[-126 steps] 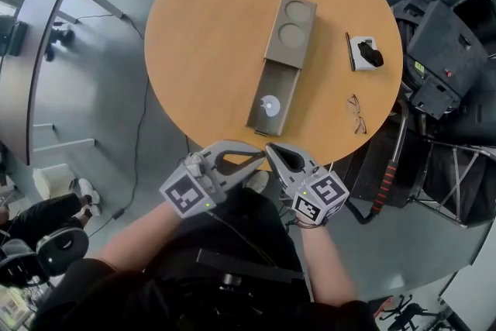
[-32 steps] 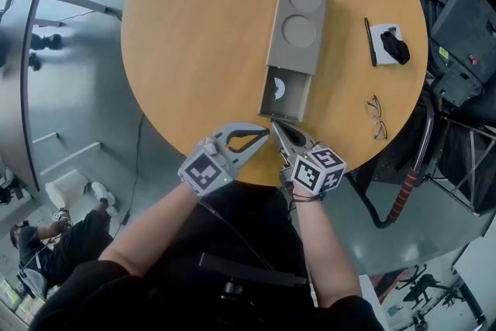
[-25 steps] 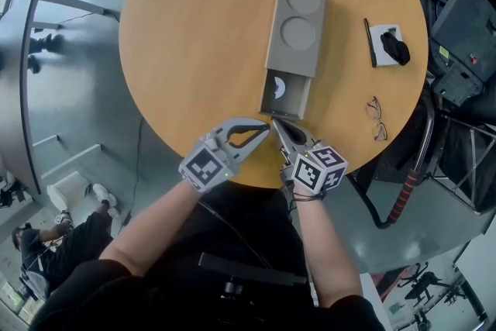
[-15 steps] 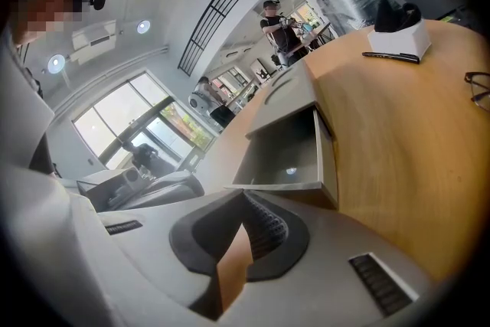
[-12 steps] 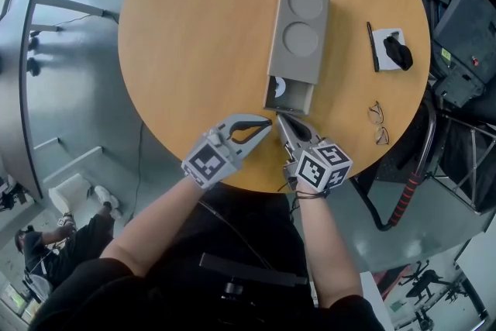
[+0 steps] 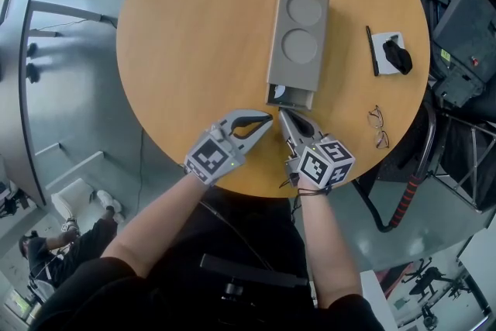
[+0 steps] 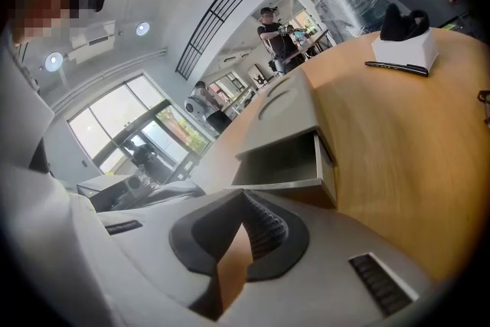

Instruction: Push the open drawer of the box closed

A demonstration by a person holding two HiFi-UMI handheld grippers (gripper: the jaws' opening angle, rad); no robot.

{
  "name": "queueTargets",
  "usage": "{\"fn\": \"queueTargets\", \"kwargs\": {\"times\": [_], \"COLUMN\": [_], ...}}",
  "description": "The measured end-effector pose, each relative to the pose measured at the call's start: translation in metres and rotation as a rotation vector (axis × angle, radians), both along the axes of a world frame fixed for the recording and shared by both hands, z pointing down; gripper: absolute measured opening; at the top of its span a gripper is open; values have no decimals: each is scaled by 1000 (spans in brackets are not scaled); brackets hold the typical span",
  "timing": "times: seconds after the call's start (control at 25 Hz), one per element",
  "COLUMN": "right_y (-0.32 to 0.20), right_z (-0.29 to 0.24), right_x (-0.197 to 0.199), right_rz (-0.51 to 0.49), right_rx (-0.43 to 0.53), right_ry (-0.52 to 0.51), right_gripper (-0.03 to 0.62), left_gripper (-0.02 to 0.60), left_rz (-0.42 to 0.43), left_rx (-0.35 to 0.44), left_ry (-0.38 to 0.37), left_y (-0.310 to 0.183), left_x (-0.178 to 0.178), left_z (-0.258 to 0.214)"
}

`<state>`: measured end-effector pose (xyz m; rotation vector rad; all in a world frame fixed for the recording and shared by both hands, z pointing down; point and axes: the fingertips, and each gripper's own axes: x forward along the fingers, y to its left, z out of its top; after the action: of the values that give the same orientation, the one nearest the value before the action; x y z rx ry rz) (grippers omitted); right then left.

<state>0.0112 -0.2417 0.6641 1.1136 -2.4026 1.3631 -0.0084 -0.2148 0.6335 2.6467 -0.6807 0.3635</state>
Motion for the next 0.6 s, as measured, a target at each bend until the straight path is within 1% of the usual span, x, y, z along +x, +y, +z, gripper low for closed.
{"fn": "queueTargets", "kwargs": {"times": [0.24,0.6], "right_y": [-14,-33], "right_z": [1,0], "right_x": [3,-1], "right_rz": [13,33], "right_rx": [8,21], "right_ry": [4,15], "right_gripper": [5,5], "left_gripper": [31,31], "left_rz": [3,-20], "left_rx": [-11,-25], "left_ry": [-4,-2], "left_y": [-12,-28], "left_x": [3,-7], "left_z": [6,11]}}
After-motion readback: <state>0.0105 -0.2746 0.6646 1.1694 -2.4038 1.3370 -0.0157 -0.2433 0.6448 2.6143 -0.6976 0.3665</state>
